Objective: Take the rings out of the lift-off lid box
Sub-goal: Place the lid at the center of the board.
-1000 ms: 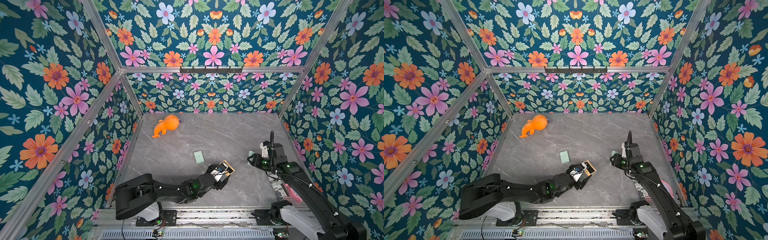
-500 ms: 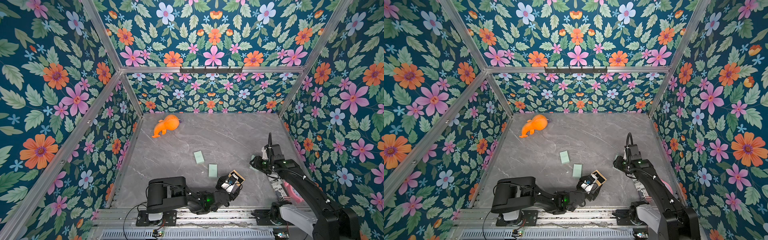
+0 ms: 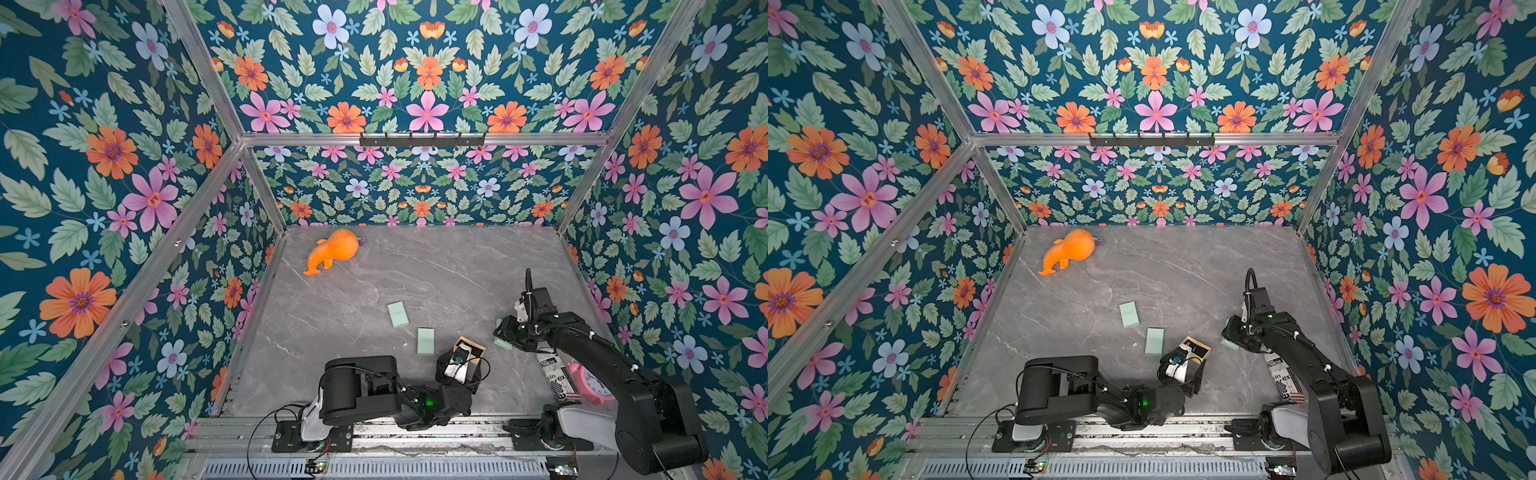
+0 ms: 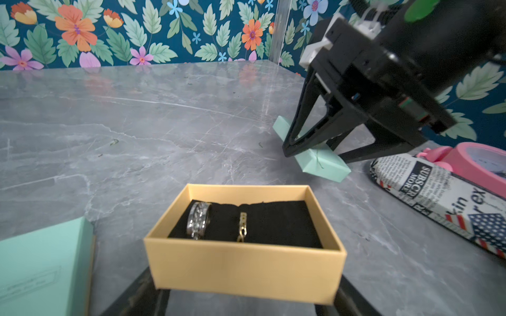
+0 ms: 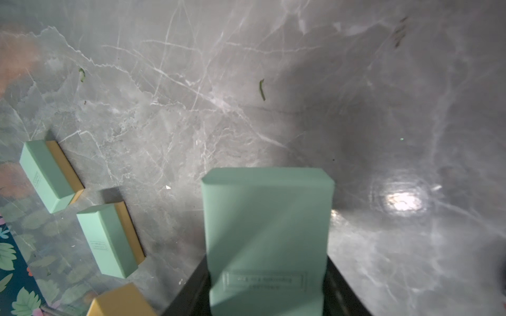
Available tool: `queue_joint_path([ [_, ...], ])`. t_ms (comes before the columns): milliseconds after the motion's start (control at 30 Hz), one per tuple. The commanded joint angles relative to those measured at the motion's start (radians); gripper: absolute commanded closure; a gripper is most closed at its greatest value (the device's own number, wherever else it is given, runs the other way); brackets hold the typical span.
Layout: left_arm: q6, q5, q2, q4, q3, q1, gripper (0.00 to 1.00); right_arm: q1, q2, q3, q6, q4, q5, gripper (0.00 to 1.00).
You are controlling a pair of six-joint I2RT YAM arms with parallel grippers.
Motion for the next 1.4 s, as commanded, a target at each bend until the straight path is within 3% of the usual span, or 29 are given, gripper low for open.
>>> queue_joint_path([
  [0, -0.095, -0.038, 0.024, -0.067, 0.029, 0.001, 0.48, 0.002, 0.014, 0.005, -0.016, 0.008, -0.021, 0.81],
  [467, -0.239, -0.045, 0.114, -0.251, 0.117, 0.004, 0.40, 0.015, 0.086, 0.018, -0.030, 0.008, -0.015, 0.80],
  [800, -0.247, -0.016, 0.110, -0.282, 0.134, 0.005, 0.26, 0.023, 0.144, 0.044, -0.037, -0.010, 0.022, 0.78],
  [900, -0.249, -0.007, 0.106, -0.295, 0.134, 0.005, 0.18, 0.024, 0.170, 0.056, -0.040, -0.014, 0.028, 0.76],
  [1367, -0.172, 0.029, 0.016, -0.313, 0.124, 0.009, 0.07, 0.028, 0.227, 0.084, -0.050, -0.033, 0.045, 0.67],
])
